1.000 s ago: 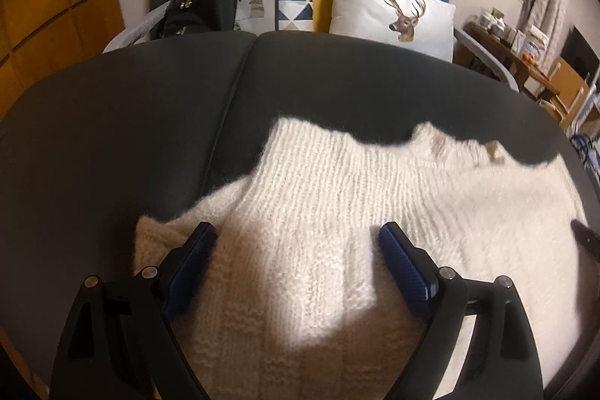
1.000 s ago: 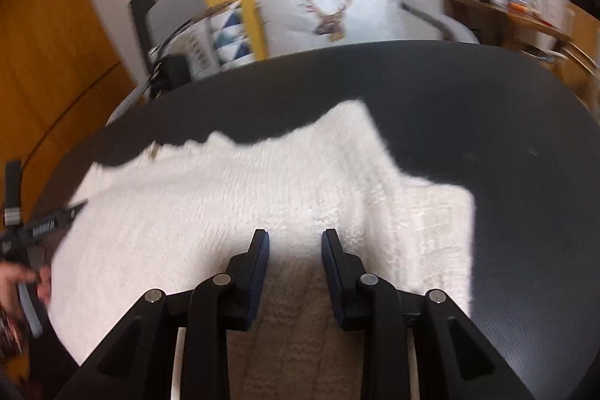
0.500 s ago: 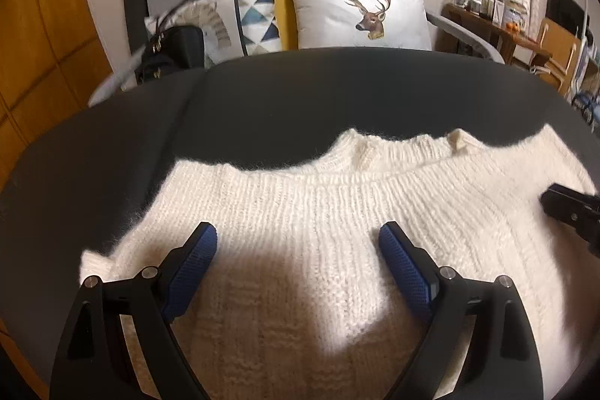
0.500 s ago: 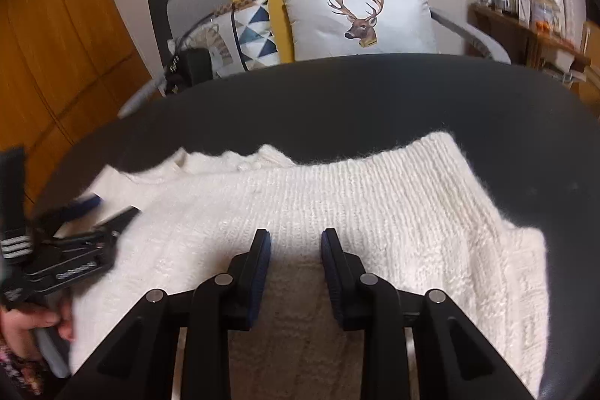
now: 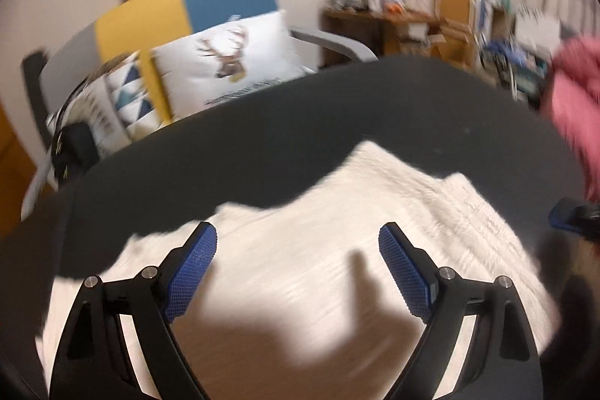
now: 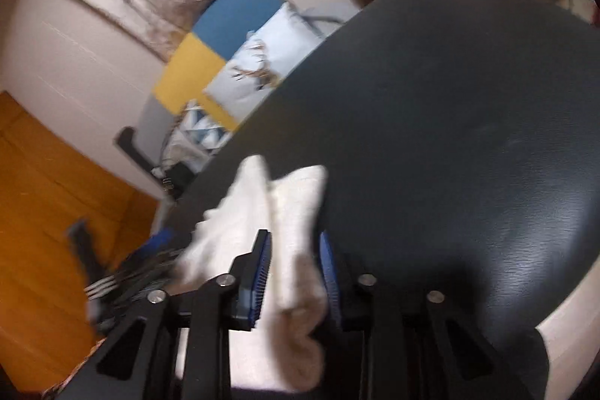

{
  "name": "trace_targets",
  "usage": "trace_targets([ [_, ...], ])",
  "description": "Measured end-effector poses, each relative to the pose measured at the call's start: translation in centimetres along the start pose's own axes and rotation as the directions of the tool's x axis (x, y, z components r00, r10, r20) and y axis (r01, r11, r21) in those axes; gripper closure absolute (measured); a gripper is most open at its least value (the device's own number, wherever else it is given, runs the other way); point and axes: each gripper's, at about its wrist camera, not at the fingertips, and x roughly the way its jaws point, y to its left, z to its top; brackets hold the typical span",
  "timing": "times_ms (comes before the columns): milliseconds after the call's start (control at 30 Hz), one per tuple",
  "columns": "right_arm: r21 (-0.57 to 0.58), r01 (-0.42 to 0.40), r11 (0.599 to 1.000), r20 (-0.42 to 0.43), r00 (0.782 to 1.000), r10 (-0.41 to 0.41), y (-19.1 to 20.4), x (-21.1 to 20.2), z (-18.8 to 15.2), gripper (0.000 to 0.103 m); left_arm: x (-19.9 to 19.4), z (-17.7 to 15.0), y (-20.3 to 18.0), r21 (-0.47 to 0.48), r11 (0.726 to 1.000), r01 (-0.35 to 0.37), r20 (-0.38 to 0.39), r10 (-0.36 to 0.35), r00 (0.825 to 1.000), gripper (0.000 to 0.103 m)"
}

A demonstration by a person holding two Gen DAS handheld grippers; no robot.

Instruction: Fold clothes

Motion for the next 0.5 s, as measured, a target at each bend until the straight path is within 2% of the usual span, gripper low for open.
trace_targets([
  [33, -0.004, 0.018, 1.000, -0.009, 1.000, -0.018, 0.0, 0.3, 0.0, 0.081, 0.5, 0.3, -0.8, 0.008, 1.000, 0.005, -0.009, -0.005, 1.000, 0.013],
  [100, -0.020, 0.105, 0.994, -0.032, 0.994, -0.106, -0.2, 0.8, -0.1, 0.079, 1.6, 0.8, -2.4, 0.024, 1.000, 0.015, -0.027, -0.014, 1.000, 0.013],
  [133, -0.004, 0.114, 0.993, -0.044, 0.992, -0.115, -0.7, 1.2, -0.2, 0.079, 2.0, 0.8, -3.0, 0.032, 0.999, 0.023, -0.037, -0.022, 0.999, 0.013],
  [167, 0.022, 0.108, 0.994, -0.062, 0.992, -0.106, -1.3, 1.6, -0.5, 0.078, 2.4, 0.6, -3.3, 0.040, 0.999, 0.035, -0.047, -0.033, 0.998, 0.013],
  [267, 0.130, 0.010, 0.991, -0.090, 0.996, 0.002, -3.1, 3.0, -1.4, 0.075, 3.6, -0.1, -4.1, 0.063, 0.996, 0.069, -0.079, -0.064, 0.995, 0.013],
  [400, 0.149, -0.034, 0.988, -0.079, 0.996, 0.046, -3.8, 5.9, -0.1, 0.074, 4.5, -0.2, -3.1, -0.004, 0.990, 0.143, -0.107, -0.142, 0.984, 0.012],
  [500, 0.161, -0.070, 0.984, -0.102, 0.991, 0.087, -4.1, 8.8, 1.8, 0.074, 4.8, -0.3, -2.8, -0.026, 0.987, 0.161, -0.108, -0.163, 0.981, 0.012],
])
